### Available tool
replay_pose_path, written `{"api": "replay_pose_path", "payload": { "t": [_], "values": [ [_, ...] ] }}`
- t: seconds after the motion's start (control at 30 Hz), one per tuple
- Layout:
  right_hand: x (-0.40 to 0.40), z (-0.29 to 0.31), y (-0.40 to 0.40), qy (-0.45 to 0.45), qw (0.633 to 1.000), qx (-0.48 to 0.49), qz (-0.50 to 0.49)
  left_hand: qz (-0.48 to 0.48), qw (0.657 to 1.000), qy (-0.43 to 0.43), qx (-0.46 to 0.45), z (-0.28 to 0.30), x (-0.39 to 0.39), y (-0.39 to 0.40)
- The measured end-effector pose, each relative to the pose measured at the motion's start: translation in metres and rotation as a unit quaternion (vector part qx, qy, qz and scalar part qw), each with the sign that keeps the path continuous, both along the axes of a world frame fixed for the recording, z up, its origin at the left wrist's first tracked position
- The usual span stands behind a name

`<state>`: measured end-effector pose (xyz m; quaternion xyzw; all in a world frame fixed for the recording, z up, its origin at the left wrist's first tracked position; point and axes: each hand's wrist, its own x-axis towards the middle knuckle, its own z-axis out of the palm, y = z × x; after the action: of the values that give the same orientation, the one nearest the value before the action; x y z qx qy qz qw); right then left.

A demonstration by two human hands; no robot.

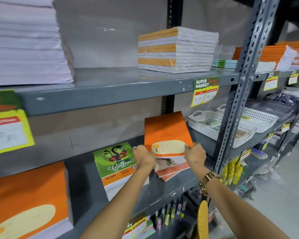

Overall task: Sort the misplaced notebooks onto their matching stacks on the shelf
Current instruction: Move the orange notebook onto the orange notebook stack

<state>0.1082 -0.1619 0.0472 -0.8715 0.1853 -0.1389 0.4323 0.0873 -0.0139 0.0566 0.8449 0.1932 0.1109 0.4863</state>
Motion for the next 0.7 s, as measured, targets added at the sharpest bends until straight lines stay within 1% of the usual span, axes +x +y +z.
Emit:
{"api": "replay_pose_path", "payload": {
  "t": [0.13,0.33,0.4,0.5,0.7],
  "values": [
    [-0.019,0.012,0.038,-0.031,0.999,0.006,0.022,0.027,0.999,-0.026,-0.004,0.014,-0.028,0.037],
    [-0.059,0.012,0.115,-0.039,0.996,0.013,0.082,0.088,0.995,-0.033,-0.024,0.018,-0.083,0.113],
    [-0.069,0.008,0.139,-0.032,0.994,0.003,0.106,0.101,0.994,-0.029,-0.014,0.019,-0.100,0.136],
    [-0.091,0.003,0.182,-0.027,0.987,-0.022,0.154,0.126,0.991,-0.047,0.012,0.018,-0.132,0.177],
    [-0.129,-0.007,0.253,-0.012,0.975,-0.037,0.221,0.185,0.982,-0.037,0.010,0.003,-0.186,0.241]
  ]
}}
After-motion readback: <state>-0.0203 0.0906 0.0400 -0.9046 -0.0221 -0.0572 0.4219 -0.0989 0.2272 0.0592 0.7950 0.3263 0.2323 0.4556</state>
